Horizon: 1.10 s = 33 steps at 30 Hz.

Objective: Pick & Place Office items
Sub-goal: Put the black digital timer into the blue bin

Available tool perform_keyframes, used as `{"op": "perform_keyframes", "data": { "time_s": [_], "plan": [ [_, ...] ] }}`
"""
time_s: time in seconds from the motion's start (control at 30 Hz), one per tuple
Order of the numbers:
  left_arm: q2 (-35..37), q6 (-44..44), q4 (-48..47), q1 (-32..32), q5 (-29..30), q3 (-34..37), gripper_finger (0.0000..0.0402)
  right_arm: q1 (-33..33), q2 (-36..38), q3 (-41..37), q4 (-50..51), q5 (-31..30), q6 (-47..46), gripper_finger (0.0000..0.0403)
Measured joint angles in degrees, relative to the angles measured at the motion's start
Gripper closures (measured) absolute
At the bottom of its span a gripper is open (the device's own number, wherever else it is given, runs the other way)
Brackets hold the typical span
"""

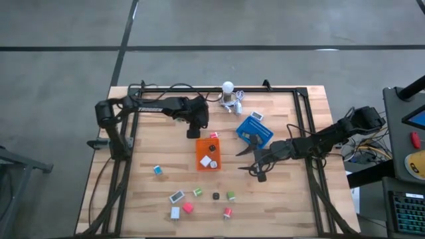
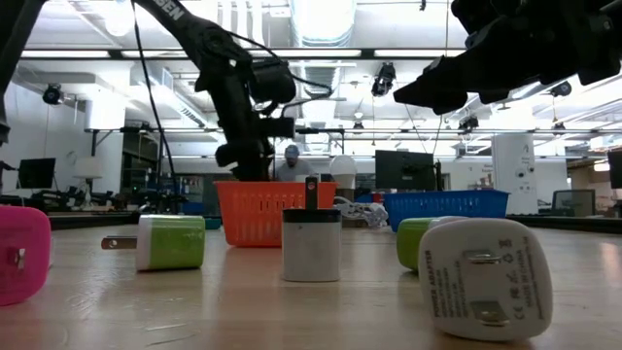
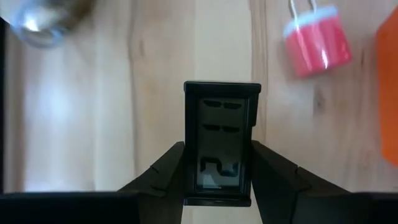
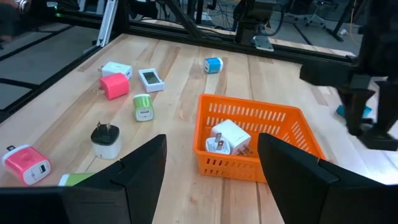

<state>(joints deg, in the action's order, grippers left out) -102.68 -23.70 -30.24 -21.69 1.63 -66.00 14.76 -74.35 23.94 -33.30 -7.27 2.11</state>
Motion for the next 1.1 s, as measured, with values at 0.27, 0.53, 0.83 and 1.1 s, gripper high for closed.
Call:
{"op": "perform_keyframes", "data": {
  "time_s": [0.27, 0.53, 0.83, 1.1],
  "plan": [
    [6.0, 1.8, 9.1, 0.0, -1.5, 4.8, 0.0261, 0.0, 0.0, -0.1, 0.0, 0.0, 0.0, 0.0156],
    [10.9, 6.1, 25.8, 0.5, -7.1, 12.9, 0.0261, 0.0, 0.0, -0.1, -0.5, -0.1, 0.8, 0.0156],
    [10.7, 9.2, 47.7, 3.1, -10.3, 20.2, 0.0261, 0.0, 0.0, -0.6, -5.4, -0.3, 3.3, 0.0156],
    [10.7, 12.0, 58.9, 4.5, -12.5, 22.2, 0.0261, -0.1, 0.0, -1.0, -14.7, -0.9, 8.6, 0.0156]
  ]
}}
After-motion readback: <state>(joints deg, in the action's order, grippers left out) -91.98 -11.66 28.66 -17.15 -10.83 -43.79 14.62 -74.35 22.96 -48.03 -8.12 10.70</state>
